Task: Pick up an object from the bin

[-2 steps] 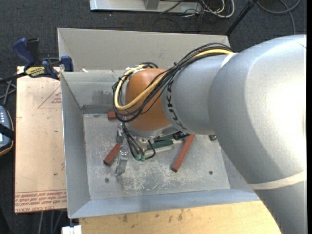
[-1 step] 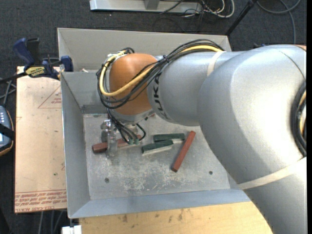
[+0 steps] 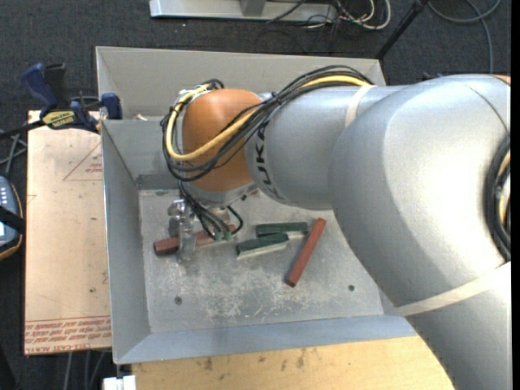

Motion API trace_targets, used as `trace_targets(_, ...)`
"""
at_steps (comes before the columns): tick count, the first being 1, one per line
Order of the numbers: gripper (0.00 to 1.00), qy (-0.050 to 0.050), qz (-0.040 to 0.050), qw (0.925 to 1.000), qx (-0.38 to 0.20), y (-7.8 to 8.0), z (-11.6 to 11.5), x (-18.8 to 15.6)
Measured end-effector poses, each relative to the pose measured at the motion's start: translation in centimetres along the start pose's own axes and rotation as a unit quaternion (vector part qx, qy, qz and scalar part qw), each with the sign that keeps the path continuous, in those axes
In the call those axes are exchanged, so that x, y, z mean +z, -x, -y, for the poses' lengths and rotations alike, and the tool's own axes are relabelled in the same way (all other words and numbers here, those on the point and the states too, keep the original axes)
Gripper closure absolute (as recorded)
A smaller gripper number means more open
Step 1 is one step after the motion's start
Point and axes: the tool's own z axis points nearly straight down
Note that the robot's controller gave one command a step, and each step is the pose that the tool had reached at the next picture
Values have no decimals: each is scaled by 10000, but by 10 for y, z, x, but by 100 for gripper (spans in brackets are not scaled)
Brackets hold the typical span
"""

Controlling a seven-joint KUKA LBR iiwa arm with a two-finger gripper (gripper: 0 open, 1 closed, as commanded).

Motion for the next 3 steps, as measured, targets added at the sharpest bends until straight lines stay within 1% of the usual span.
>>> trace_targets(1,100,-4,1,9993,-361,-12,-6,-126)
trace_targets(2,100,-4,-1,9993,-360,-12,-6,-126)
trace_targets(3,100,-4,-2,9655,-2602,-12,31,-252)
